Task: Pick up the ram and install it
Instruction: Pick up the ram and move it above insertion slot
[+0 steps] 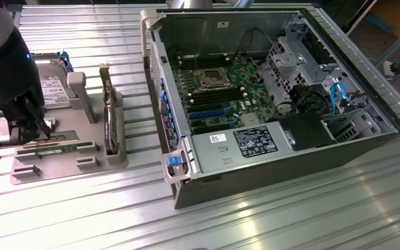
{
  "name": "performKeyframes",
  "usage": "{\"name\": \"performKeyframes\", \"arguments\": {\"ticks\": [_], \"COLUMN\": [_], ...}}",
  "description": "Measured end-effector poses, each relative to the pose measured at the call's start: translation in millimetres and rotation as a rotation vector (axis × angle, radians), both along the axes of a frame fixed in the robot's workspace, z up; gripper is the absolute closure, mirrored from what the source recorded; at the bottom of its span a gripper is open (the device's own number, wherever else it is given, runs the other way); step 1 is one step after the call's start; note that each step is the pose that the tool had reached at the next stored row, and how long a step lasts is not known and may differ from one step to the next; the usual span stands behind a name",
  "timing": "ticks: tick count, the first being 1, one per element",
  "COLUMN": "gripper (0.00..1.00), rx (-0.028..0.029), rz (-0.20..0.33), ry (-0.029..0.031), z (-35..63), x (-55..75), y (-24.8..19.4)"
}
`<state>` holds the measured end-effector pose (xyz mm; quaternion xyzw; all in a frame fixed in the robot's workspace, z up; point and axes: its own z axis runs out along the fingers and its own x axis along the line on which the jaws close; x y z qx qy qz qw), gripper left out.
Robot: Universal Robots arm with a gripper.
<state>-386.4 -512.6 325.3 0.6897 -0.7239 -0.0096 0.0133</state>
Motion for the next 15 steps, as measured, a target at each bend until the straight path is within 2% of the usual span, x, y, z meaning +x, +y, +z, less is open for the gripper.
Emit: {"name": "performKeyframes", "arguments": {"ticks": [9,12,15], "gripper": [0.88,0.88,0.88], "rx": [0.0001,0.0000,0.0001], "rz": [0.000,0.000,0.000], "ry": [-0.0001,0.0000,-0.0001], "z": [15.1,26.3,32.7], "x": [0.0,0.0,0.0], "y": [0.0,0.0,0.0]}}
